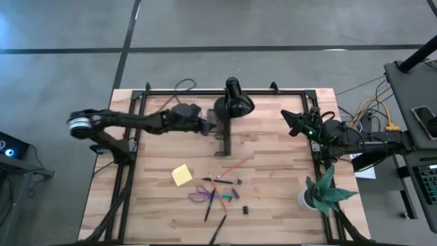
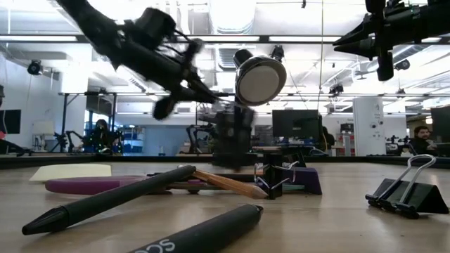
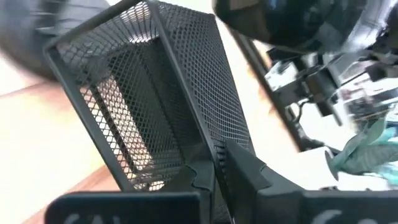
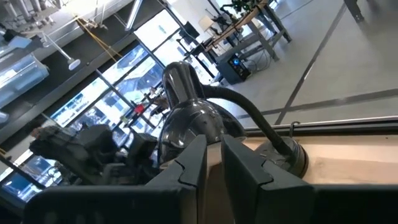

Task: Pick and place office supplies into organizer
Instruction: Prepare the black desk organizer

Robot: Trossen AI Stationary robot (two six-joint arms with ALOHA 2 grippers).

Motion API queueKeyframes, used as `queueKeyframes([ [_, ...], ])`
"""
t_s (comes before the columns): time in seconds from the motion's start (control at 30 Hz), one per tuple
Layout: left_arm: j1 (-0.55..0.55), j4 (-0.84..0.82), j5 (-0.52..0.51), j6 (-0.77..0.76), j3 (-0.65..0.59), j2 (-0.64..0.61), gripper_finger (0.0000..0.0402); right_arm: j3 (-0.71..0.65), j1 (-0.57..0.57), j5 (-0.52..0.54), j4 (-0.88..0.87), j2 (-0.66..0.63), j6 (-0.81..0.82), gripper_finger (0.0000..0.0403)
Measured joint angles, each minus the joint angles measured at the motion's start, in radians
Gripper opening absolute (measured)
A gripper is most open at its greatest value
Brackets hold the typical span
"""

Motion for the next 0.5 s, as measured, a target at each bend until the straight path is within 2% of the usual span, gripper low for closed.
queueKeyframes([
  [0.1, -0.003, -0.164, -0.033, -0.003, 0.000, -0.120, 0.0001, 0.000, 0.000, 0.002, -0.003, 0.000, -0.008, 0.0043],
  [0.3, 0.000, -0.554, -0.181, -0.016, 0.002, -0.339, 0.0001, 0.000, 0.000, 0.007, -0.003, 0.000, -0.045, 0.0043],
  [0.5, 0.003, -0.892, -0.322, 0.014, 0.075, -0.407, 0.0006, 0.000, 0.000, 0.008, -0.002, 0.001, -0.040, 0.0043],
])
